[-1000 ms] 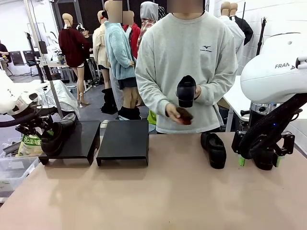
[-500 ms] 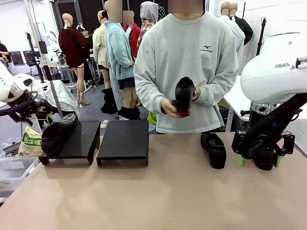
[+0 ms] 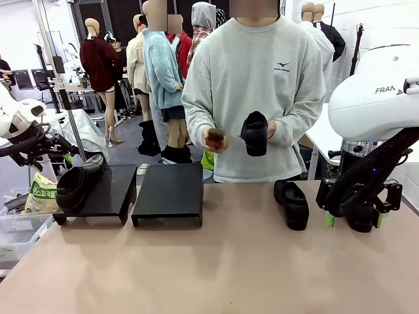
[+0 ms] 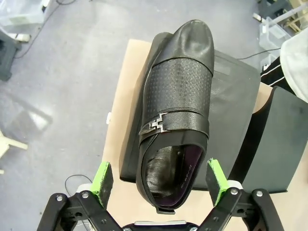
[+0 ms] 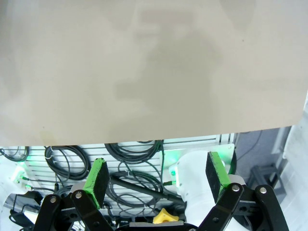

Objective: Organize the shoes by placing them on the stand.
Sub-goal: Pick up one Shoe and place it in the middle of the table.

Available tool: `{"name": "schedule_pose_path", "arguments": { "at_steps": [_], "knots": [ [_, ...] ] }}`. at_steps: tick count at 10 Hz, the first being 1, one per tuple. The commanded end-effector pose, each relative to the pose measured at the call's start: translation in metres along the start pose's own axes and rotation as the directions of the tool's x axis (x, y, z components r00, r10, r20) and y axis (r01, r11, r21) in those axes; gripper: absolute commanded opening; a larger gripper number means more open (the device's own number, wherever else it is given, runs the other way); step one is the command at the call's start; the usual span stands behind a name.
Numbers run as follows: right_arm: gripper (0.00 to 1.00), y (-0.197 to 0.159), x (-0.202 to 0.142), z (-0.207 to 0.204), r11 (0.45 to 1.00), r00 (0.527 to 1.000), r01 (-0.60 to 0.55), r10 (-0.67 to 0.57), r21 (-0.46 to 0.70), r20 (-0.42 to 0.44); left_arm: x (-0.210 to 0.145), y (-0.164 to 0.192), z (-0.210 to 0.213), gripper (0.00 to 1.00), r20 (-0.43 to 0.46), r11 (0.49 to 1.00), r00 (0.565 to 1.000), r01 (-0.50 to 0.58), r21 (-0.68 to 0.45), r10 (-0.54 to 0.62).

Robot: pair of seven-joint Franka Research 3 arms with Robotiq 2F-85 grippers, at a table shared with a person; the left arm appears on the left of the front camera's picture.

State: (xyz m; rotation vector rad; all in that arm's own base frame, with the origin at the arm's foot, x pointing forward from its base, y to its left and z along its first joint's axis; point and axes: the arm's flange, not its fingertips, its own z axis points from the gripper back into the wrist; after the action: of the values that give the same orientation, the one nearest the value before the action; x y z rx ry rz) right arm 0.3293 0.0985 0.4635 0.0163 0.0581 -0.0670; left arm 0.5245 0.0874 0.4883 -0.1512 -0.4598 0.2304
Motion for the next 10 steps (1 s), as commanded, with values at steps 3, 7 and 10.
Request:
{"name": "schedule_pose_path", "arguments": {
  "at_steps": [3,7,10],
  "knots": [
    [1.0,0.002,-0.001,-0.001,1.0,1.0,0.007,-0.007,0.002,-0.003,0.002,0.001,-0.001,1.0,0.011,1.0,1.0,0.003,-0.012,-0.003],
    [1.0,0.002,-0.001,-0.001,1.0,1.0,0.007,-0.007,0.002,-0.003,0.0,0.0,-0.001,1.0,-0.001,1.0,1.0,0.0,0.0,0.0],
    [1.0,0.002,-0.001,-0.001,1.0,1.0,0.007,-0.007,0.002,-0.003,-0.099,-0.068,0.063,1.0,0.023,0.986,0.986,0.167,-0.024,-0.166]
  ]
}}
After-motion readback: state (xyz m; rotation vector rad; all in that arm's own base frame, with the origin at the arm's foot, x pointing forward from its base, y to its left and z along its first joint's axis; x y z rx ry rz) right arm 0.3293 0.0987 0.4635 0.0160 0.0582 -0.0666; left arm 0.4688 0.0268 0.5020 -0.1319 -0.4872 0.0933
